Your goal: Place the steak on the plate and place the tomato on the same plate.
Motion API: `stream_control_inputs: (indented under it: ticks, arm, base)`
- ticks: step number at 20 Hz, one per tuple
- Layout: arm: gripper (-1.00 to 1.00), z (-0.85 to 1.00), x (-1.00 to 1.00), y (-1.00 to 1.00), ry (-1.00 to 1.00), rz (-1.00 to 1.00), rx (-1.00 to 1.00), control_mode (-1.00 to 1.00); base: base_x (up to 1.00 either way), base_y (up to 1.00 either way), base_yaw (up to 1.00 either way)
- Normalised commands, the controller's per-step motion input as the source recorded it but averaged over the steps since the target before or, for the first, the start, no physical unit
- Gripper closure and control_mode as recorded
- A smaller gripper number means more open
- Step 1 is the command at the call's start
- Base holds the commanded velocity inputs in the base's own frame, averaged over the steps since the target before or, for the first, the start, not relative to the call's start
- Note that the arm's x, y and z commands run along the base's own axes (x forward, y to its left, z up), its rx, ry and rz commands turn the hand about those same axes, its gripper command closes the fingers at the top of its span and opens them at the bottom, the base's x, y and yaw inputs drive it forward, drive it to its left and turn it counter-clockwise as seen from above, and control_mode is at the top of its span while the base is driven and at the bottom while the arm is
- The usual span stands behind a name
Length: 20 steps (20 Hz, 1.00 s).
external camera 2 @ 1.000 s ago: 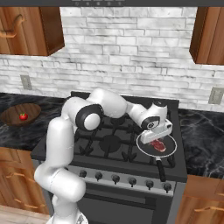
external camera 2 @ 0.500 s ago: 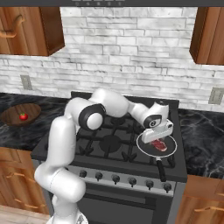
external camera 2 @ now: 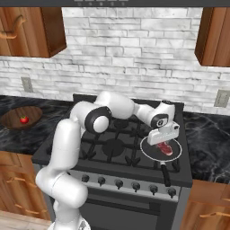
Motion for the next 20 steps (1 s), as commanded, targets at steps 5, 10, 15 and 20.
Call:
stream_control_inputs:
  ticks: [5, 10, 15, 20]
  arm:
    - [1.0, -0.33, -0.27, 0.1, 0.0, 0.02, 0.02, -1.0]
    - [1.0, 0.03, -0.24, 0.06, 0.0, 0.0, 0.04, -1.0]
    - [1.0, 0.37, -0.31, 0.13, 0.0, 0.0, 0.0, -1.0]
    - [1.0, 0.42, -0.34, 0.28, 0.0, 0.0, 0.0, -1.0]
  base:
    - [0.0, 0.0, 0.0]
    - [0.0, 0.0, 0.0]
    - [0.0, 0.0, 0.0]
    - [0.0, 0.0, 0.0]
